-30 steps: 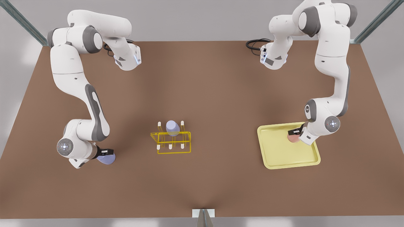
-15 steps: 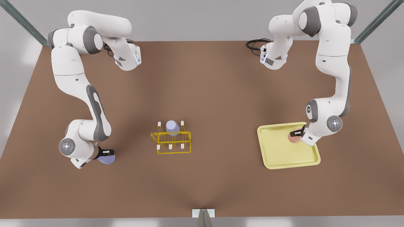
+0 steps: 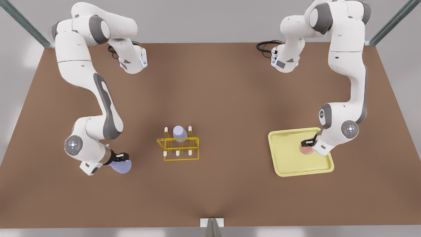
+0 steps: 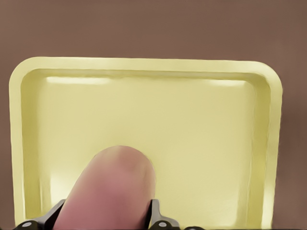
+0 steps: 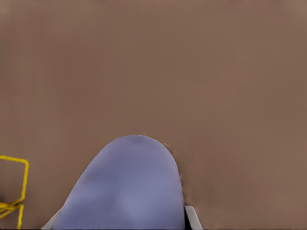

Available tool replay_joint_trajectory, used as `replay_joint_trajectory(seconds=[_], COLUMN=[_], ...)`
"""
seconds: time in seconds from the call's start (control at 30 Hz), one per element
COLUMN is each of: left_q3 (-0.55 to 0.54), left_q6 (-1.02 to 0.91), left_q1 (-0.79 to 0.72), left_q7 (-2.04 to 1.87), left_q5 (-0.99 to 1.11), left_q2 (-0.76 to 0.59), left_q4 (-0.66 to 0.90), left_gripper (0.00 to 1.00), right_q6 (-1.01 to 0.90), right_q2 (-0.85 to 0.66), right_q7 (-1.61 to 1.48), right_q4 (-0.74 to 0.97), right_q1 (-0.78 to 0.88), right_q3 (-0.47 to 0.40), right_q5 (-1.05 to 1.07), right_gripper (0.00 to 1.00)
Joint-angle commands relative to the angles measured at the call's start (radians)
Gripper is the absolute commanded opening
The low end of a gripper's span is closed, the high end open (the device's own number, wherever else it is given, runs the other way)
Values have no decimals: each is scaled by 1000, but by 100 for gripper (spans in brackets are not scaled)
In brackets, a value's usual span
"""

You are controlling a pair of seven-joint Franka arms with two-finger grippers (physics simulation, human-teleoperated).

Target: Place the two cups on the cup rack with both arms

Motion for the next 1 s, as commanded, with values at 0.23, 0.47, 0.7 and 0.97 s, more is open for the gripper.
replay_joint_trajectory(seconds=[0.23, 0.47, 0.7, 0.97], left_q3=[-91, -376, -379, -413], left_q6=[-215, -282, -114, -20], left_q1=[-47, -113, -312, -429], left_q7=[-317, -1058, -1374, -1440], left_q5=[-4, -21, -25, -64], left_q2=[35, 302, 460, 546], left_q4=[169, 660, 924, 999], left_gripper=[82, 82, 82, 82], right_q6=[-56, -119, -127, -127], right_q2=[-41, -61, -30, 3], right_q7=[111, 125, 125, 128], right_q4=[61, 55, 36, 44], right_q1=[167, 191, 199, 208], right_q3=[4, 19, 18, 18], right_q5=[192, 232, 234, 234], right_gripper=[86, 86, 86, 100])
